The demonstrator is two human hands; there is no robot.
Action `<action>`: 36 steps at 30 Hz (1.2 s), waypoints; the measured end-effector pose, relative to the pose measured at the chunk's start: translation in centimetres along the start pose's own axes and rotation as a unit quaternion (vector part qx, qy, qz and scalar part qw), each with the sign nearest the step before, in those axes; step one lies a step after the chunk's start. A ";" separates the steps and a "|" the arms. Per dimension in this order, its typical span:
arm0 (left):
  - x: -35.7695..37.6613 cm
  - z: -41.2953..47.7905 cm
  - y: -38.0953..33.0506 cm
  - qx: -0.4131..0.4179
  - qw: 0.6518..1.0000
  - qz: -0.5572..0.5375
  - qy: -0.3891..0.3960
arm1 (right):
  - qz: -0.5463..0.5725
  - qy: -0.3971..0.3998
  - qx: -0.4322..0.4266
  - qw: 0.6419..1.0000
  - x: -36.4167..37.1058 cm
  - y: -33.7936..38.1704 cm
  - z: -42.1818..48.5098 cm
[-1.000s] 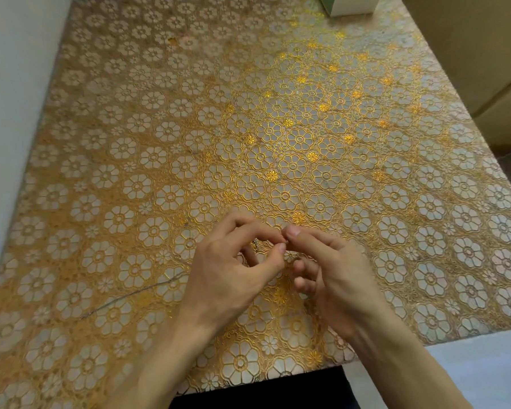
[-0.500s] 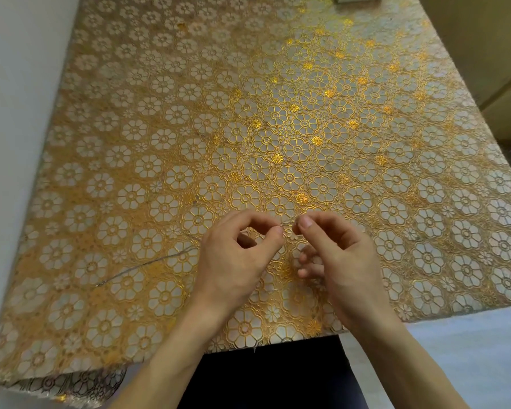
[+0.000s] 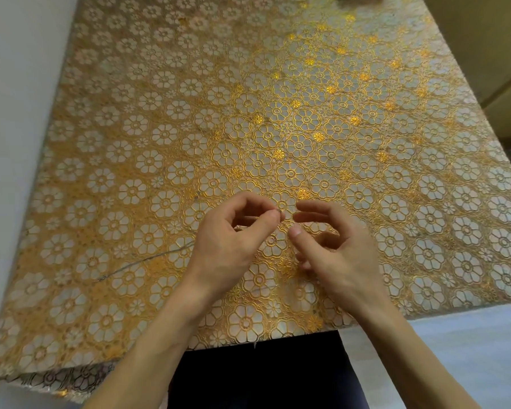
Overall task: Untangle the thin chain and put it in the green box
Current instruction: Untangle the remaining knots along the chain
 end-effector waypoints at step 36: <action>-0.7 1.2 1.4 -0.156 0.979 -0.132 -0.003 | -0.118 -0.024 -0.128 0.984 0.9 2.3 0.5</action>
Point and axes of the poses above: each hand's wrist, its own z-axis towards the middle knuckle, its own x-axis out of the palm, y = z × x, the point moved 10 cm from there along z, towards the middle knuckle, and after that the axes turned 6 degrees about -y, right-handed, at the moved point
